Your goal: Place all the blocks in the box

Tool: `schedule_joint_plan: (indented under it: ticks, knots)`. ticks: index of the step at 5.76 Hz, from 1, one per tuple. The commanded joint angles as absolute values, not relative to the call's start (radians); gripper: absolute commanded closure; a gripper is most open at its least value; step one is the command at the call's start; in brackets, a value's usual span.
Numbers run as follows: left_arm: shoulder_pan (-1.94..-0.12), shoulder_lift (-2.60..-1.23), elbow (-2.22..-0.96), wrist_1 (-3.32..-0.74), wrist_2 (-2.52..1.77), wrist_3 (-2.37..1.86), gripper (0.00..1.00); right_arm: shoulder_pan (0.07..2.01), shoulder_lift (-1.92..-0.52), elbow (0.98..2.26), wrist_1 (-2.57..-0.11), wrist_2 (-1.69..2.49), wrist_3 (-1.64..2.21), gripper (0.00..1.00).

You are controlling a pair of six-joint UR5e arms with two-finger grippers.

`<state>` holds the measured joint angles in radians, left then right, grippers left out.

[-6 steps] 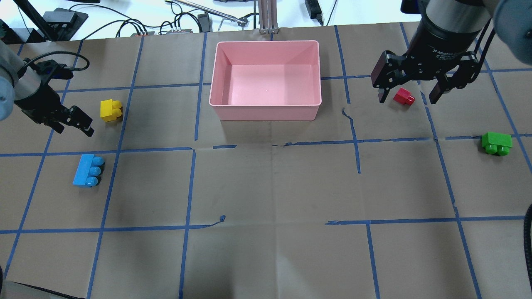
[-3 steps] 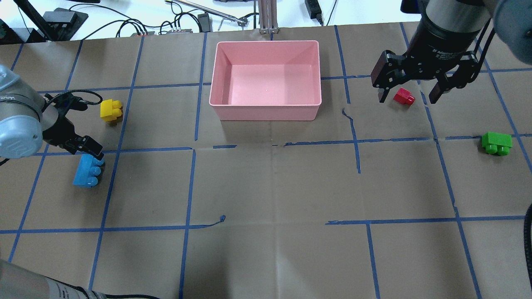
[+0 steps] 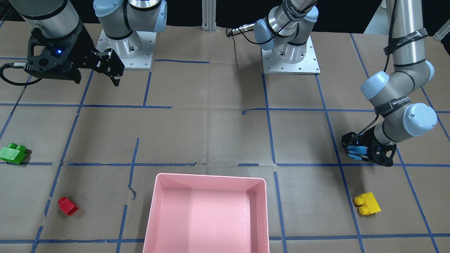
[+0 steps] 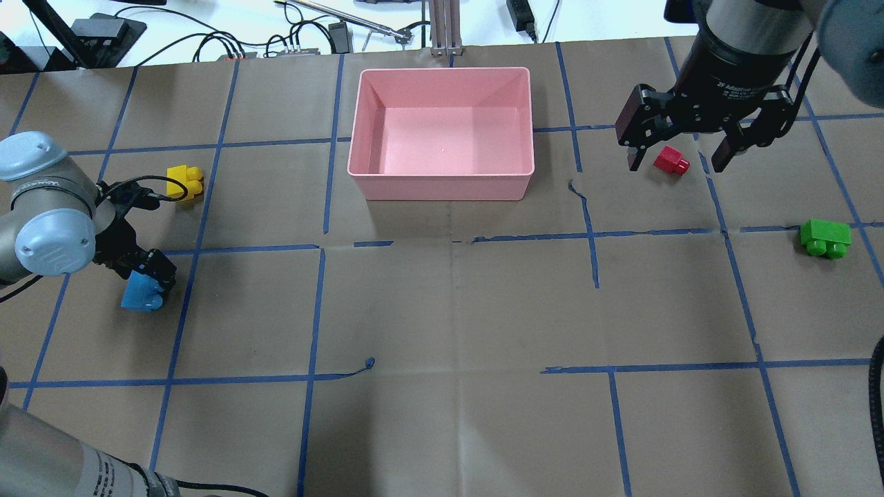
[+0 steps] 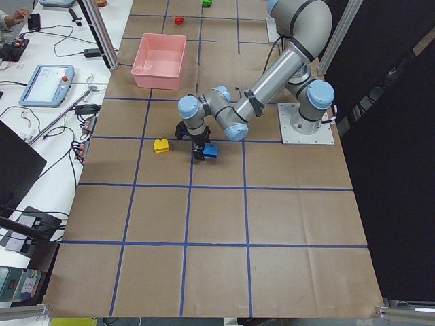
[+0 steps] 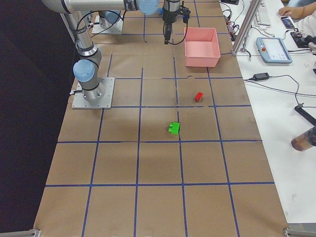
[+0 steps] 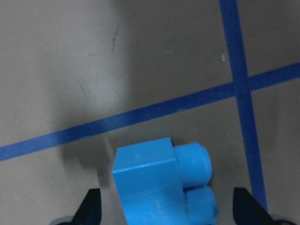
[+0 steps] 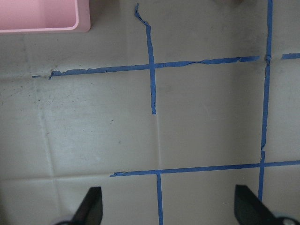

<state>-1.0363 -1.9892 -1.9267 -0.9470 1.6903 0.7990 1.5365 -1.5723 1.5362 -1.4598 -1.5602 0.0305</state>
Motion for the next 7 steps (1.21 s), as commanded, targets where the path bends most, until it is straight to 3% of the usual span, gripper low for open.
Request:
schedule_joint_plan:
  ticks: [1, 2, 3, 5, 7]
  knots:
    - [-1.035, -1.994, -1.919, -0.948, 1.692, 0.799, 0.68, 1.537, -1.569, 1.536, -1.466, -1.560, 0.028, 0.00]
    - [-1.038, -1.987, -1.911, -0.959, 1.692, 0.795, 0.94, 1.536, -1.566, 1.537, -1.492, -1.560, -0.030, 0.00]
    - [-1.061, -1.976, -1.875, -0.980, 1.693, 0.760, 0.97, 1.511, -1.534, 1.540, -1.529, -1.566, -0.123, 0.00]
    - [-1.146, -1.953, -1.722, -1.209, 1.686, 0.677, 0.97, 1.209, -1.526, 1.548, -1.532, -1.560, -0.402, 0.00]
    - [-1.193, -1.951, -1.689, -1.239, 1.684, 0.631, 0.97, 0.969, -1.414, 1.554, -1.677, -1.607, -0.555, 0.00]
